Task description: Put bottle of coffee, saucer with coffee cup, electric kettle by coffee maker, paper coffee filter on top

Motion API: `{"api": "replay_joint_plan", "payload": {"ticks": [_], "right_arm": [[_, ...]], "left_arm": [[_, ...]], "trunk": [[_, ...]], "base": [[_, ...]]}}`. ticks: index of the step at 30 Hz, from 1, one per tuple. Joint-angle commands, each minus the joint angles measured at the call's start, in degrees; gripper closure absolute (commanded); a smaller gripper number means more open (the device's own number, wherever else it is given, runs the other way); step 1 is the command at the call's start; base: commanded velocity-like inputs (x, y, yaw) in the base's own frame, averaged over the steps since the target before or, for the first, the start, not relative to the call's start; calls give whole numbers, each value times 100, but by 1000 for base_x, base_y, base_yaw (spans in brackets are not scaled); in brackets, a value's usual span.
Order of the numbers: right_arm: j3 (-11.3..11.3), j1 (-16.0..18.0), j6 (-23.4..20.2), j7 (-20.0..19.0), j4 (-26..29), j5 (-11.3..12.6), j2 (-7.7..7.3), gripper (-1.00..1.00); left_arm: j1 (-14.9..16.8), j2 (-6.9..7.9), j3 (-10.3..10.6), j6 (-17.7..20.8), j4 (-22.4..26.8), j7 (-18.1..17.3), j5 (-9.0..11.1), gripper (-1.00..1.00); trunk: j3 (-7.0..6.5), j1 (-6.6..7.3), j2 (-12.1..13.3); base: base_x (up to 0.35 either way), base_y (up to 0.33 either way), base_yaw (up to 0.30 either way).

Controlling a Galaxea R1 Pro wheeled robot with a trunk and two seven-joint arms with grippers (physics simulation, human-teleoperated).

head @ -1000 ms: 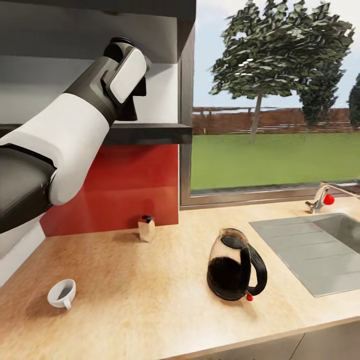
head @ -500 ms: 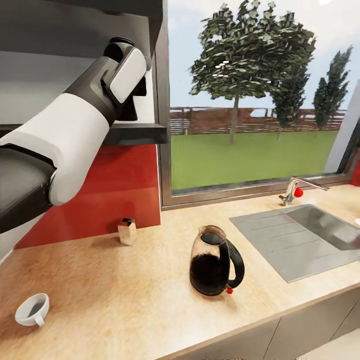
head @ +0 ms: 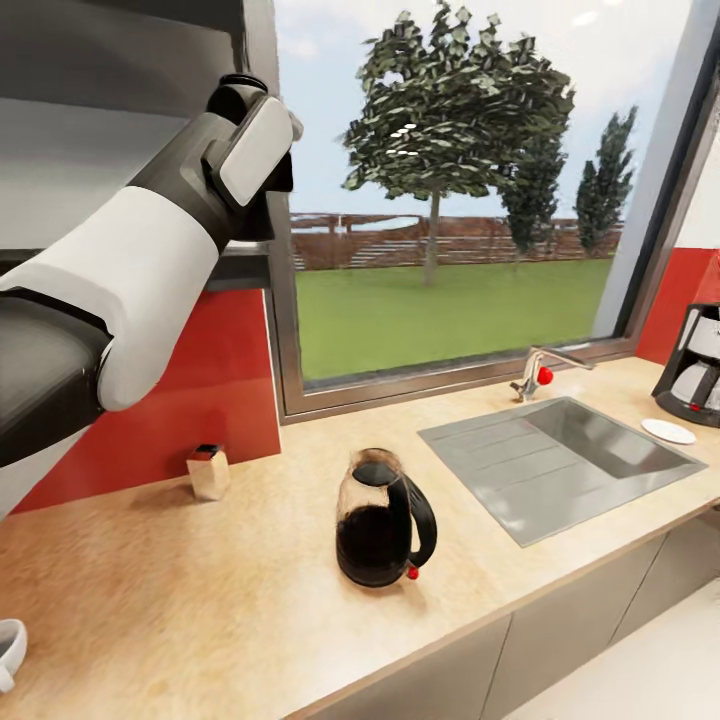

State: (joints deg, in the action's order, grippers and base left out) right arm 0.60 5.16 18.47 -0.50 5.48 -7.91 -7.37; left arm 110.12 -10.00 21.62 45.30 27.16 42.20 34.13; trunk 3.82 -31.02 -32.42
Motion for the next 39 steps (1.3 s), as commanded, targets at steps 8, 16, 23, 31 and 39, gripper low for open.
{"api": "replay_joint_plan", "payload": {"ticks": [8,16,23,31,39], "right_arm": [[1,4,16,-5,-3,-26,-1,-100],[1,3,15,-10,-3,-29,-1,-100],[1,5,16,-11,-3,-33,-1,-100],[1,3,16,-11,-3,-33,-1,-100],[1,5,16,-7,-3,-26,-1,-100]], "left_arm": [[10,0,27,15,5,30,26,100],[8,0,26,14,3,3,31,100],[7,0,39,0,17,-581,40,100],[6,0,47,-4,33,-1073,41,100],[2,0,44,-17,32,-2088,41,100]], "trunk": [[12,-3,-12],[12,-3,-12],[12,-3,-12],[12,-3,-12],[12,-3,-12]], "base": [[0,-267,-73],[0,-53,-233],[0,-2,-254],[0,0,-254],[0,0,-132]]}}
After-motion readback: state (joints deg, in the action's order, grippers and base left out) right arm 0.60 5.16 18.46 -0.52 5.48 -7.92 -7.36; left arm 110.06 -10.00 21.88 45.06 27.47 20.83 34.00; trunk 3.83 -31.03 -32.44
